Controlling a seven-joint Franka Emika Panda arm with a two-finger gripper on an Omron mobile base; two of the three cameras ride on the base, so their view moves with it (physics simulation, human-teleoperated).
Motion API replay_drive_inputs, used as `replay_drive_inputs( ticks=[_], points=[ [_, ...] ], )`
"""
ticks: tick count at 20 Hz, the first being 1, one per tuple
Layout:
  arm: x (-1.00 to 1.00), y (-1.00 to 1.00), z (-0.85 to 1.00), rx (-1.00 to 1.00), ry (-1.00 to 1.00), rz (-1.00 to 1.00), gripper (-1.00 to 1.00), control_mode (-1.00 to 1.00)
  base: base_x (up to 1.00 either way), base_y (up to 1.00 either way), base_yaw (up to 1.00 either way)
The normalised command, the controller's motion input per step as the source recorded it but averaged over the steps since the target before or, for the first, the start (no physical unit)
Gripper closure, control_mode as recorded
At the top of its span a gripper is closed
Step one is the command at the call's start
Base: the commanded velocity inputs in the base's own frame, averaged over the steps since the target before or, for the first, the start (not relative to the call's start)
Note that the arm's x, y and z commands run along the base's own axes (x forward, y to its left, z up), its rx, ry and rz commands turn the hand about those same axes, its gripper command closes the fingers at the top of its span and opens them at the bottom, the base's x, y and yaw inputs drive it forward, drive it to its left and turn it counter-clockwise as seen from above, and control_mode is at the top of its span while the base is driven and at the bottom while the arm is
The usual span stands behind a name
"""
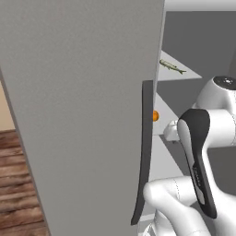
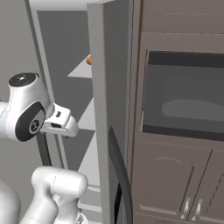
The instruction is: Take the tangerine, orange, and fish from the freezer and place them in the bowl on the counter.
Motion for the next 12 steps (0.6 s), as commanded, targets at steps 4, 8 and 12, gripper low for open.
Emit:
replay_drive_inputs(
  ticks=[4, 8, 12],
  points=[
    [0.17, -0.12, 0.00, 0.01, 0.00, 0.00, -1.00, -1.00, 0.42, -0.31, 0.00],
    [0.91, -0.54, -0.04, 0.02, 0.00, 0.00, -1.00, -1.00, 0.00, 0.00, 0.00],
    [0.84, -0.24, -0.25, 0.00, -0.08, 0.02, -1.00, -1.00, 0.00, 0.00, 0.00]
  ],
)
